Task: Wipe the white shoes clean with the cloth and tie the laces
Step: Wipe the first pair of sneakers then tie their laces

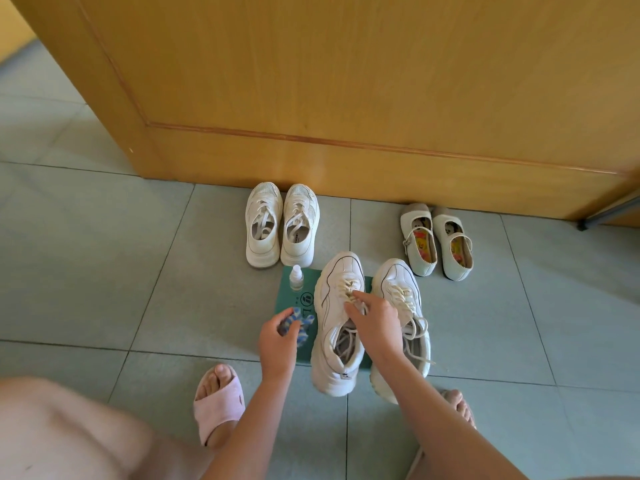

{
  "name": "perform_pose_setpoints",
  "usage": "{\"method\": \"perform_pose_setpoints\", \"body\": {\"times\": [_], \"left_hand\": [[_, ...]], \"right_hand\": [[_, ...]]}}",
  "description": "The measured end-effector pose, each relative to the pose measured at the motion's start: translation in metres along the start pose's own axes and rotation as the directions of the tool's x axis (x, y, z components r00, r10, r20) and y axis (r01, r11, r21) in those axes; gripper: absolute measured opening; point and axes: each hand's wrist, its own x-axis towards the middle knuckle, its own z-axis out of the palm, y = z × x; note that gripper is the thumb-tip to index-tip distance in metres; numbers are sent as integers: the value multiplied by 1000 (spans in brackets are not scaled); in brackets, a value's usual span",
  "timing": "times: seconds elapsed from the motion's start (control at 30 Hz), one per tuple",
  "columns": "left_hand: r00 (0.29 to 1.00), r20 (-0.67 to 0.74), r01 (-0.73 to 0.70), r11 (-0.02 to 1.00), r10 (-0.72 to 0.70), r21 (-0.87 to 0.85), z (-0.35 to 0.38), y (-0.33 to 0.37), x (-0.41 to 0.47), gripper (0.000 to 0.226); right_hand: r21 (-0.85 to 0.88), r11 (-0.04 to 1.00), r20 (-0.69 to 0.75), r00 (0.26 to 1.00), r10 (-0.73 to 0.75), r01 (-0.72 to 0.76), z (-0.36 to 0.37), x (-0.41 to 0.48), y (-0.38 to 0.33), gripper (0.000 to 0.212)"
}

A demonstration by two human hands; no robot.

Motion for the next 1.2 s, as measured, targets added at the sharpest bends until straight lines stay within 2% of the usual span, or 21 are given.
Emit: {"method": "perform_pose_setpoints", "body": {"times": [0.1, 0.2, 0.27, 0.33, 0.4, 0.5, 0.57, 0.67, 0.73, 0.8, 0.87, 0.97, 1.07, 1.13, 1.2], "left_hand": [[994, 104, -41, 986, 24, 163, 2, 0, 13, 30], [971, 232, -118, 949, 50, 291, 1, 7, 13, 30], [973, 206, -173, 924, 107, 340, -3, 12, 12, 29], [974, 142, -218, 908, 178, 357, -6, 20, 10, 29], [957, 150, -283, 904, 247, 320, -7, 35, 6, 27], [922, 233, -348, 925, 309, 151, -3, 60, -4, 17], [919, 290, -322, 933, 267, 162, 3, 76, -12, 21], [932, 331, -276, 883, 150, 379, 13, 81, -19, 37], [929, 358, -280, 816, 97, 505, 16, 79, -22, 27], [927, 371, -263, 793, 51, 549, 15, 76, -23, 9], [913, 409, -263, 778, 9, 571, 14, 80, -24, 11], [907, 419, -177, 864, -43, 471, 12, 93, -22, 10], [870, 458, 80, 968, -184, 238, 9, 108, -16, 23], [809, 537, 262, 965, -237, 30, 6, 121, -15, 14], [799, 555, 325, 943, -234, -71, 3, 136, -15, 12]], "right_hand": [[-41, 999, 22, 1000, -4, 5, -7, -2, 0, 39], [-190, 982, 37, 999, 11, -4, -16, -5, -1, 30], [-253, 967, 33, 999, 22, -13, -20, -5, 0, 23], [-270, 962, 21, 999, 33, -27, -23, -5, 1, 24], [-220, 975, 34, 998, 50, -42, -28, -5, 0, 23], [61, 993, 101, 990, 95, -101, -37, -4, -4, 14], [219, 964, 131, 983, 126, -153, -40, -1, -3, 10], [285, 933, 161, 970, 181, -222, -44, 0, -2, 11], [317, 914, 209, 959, 193, -253, -48, -1, -6, 12], [301, 920, 264, 949, 172, -251, -55, -3, -11, 13], [224, 955, 290, 948, 127, -197, -62, -1, -14, 15], [129, 987, 278, 959, 53, -92, -70, 2, -17, 16], [144, 986, 264, 964, 43, -84, -76, 5, -20, 18], [221, 965, 287, 955, 75, -142, -81, 5, -23, 20], [317, 930, 310, 947, 87, -189, -86, 5, -27, 21]]}}
